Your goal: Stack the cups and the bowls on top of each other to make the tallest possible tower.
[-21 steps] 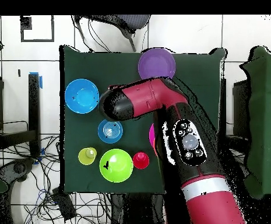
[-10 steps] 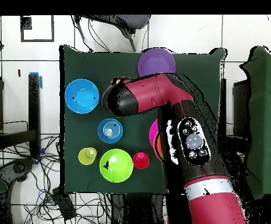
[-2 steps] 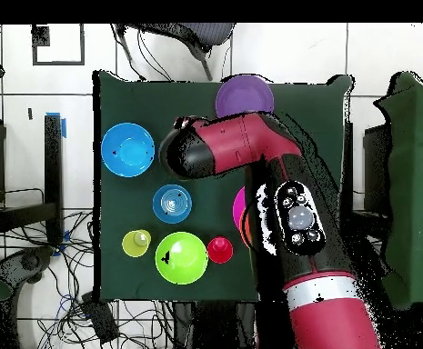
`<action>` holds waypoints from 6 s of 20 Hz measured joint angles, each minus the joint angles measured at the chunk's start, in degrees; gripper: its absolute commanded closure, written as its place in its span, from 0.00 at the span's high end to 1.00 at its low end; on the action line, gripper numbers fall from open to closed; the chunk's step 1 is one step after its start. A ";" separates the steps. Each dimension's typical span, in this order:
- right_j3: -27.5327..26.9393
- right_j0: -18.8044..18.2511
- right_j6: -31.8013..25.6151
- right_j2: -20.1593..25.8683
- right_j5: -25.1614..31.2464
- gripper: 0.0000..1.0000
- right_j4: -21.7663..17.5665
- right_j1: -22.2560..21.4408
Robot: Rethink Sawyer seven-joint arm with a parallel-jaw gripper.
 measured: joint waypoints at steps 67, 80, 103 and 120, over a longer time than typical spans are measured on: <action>-0.11 -6.44 -8.25 10.33 27.62 1.00 5.69 12.79; 1.60 -6.86 -8.25 10.61 19.31 1.00 4.37 10.83; -0.38 -6.74 -8.25 10.61 25.39 1.00 4.34 17.95; -0.34 -6.42 -8.25 10.54 25.39 1.00 4.10 18.42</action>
